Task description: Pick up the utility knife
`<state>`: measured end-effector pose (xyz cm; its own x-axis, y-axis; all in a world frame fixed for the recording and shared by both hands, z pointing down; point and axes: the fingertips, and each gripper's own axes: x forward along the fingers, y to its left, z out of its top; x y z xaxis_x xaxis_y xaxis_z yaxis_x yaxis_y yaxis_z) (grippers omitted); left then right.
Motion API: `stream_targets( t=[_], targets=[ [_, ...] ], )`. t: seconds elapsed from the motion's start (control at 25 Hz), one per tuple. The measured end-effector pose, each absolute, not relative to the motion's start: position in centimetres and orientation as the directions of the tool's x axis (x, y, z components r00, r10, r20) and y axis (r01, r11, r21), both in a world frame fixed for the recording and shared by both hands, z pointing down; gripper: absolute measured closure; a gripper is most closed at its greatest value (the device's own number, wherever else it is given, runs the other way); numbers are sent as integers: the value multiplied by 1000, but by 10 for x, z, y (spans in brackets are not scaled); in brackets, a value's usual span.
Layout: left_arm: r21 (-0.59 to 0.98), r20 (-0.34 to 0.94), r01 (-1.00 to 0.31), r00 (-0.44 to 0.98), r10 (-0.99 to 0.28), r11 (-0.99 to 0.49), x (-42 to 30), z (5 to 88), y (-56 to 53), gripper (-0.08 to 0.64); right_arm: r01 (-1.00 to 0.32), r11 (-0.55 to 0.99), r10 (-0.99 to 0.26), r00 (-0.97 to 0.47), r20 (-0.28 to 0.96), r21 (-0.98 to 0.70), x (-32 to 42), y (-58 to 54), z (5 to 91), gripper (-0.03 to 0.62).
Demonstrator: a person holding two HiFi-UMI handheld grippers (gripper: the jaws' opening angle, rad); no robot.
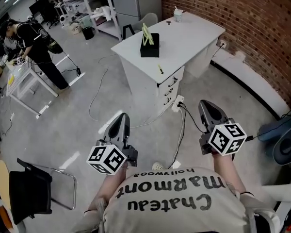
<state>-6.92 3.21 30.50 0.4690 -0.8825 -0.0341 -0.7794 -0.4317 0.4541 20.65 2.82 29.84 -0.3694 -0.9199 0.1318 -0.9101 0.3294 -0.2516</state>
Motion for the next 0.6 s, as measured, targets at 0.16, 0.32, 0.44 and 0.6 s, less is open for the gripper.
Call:
stream_targets(
  t=[0.16,0.32,0.44,0.6],
  targets=[
    [474,-2,-787,447,-894,-395,-81,316,3,559,-904,335,-915,-379,138,-264,203,-10,301,589],
    [484,8,-792,430,-903,-373,-88,321,-23,558,-894,340,-907,-394,148,-293,198,-42,308,589],
    [482,11,-795,425,-905,-367,-90,320,-40,560,-885,344,-903,-404,149,-313,196,-61,309,589],
    [479,7,-801,413,-911,-360,-93,320,-60,560,-882,346,-902,-407,144,-321,197,-83,310,589]
  ],
)
